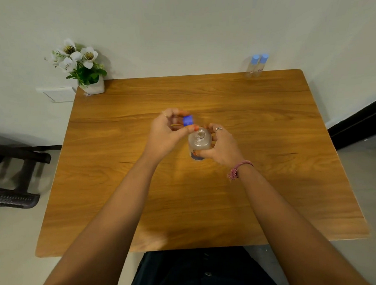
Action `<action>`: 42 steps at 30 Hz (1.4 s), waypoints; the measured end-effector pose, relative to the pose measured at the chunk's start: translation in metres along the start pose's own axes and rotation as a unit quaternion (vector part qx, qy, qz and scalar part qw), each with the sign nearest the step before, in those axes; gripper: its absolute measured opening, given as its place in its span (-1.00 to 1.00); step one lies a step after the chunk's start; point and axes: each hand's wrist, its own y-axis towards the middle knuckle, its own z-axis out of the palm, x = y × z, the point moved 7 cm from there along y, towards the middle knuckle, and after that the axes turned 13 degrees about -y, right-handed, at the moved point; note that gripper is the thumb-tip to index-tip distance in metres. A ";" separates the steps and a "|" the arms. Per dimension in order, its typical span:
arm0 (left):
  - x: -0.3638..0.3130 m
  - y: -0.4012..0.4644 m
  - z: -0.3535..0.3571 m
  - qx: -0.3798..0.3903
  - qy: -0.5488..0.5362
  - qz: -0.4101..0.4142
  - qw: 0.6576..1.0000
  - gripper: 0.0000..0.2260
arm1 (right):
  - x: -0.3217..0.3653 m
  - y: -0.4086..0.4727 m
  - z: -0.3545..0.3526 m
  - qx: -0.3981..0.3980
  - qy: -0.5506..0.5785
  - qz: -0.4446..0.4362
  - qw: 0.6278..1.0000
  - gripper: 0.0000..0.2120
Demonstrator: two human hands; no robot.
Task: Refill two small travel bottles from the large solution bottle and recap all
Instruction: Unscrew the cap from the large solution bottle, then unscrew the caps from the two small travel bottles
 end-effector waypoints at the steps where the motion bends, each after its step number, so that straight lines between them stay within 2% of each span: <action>1: 0.008 -0.004 -0.011 -0.028 -0.034 -0.020 0.999 -0.64 | 0.001 0.000 0.000 -0.001 0.000 0.000 1.000 -0.23; 4: 0.041 -0.013 -0.032 -0.045 0.028 -0.074 0.996 -0.64 | 0.002 0.000 0.000 0.001 -0.004 -0.001 1.000 -0.24; 7: 0.085 -0.019 -0.032 0.016 0.158 -0.134 0.978 -0.61 | 0.002 0.000 0.001 0.004 -0.017 0.005 1.000 -0.22; 10: 0.107 -0.025 -0.024 0.054 0.267 -0.127 0.954 -0.70 | 0.001 -0.001 0.001 0.004 -0.021 0.013 1.000 -0.20; 15: 0.127 -0.026 -0.017 0.045 0.271 -0.161 0.948 -0.65 | -0.001 0.000 0.002 0.019 -0.019 0.027 0.999 -0.17; 24: 0.132 -0.018 -0.015 0.068 0.310 -0.125 0.940 -0.55 | -0.003 -0.003 0.009 0.012 0.030 0.036 0.999 -0.20; 27: 0.134 -0.019 -0.018 0.086 0.273 -0.137 0.948 -0.49 | -0.006 -0.004 0.011 0.039 0.059 0.033 0.997 -0.10; 30: 0.134 -0.020 -0.022 0.127 0.256 -0.156 0.946 -0.44 | -0.014 -0.003 0.009 0.090 0.038 0.029 0.995 -0.01; 33: 0.130 -0.014 -0.032 0.128 0.208 -0.174 0.954 -0.50 | -0.029 0.002 -0.006 0.135 -0.041 0.024 0.990 -0.11; 35: 0.123 -0.003 -0.038 0.100 0.159 -0.184 0.965 -0.58 | -0.043 0.017 -0.030 0.100 -0.057 0.036 0.993 -0.26; 37: 0.110 0.014 -0.035 0.075 0.103 -0.190 0.973 -0.67 | -0.055 0.038 -0.062 0.029 -0.061 0.053 0.996 -0.40; 39: 0.092 0.035 -0.025 0.056 0.084 -0.171 0.980 -0.69 | -0.062 0.059 -0.091 -0.038 -0.069 0.064 0.995 -0.52; 42: 0.064 0.070 -0.001 0.037 0.085 -0.121 0.988 -0.69 | -0.068 0.094 -0.130 -0.123 -0.075 0.075 0.987 -0.59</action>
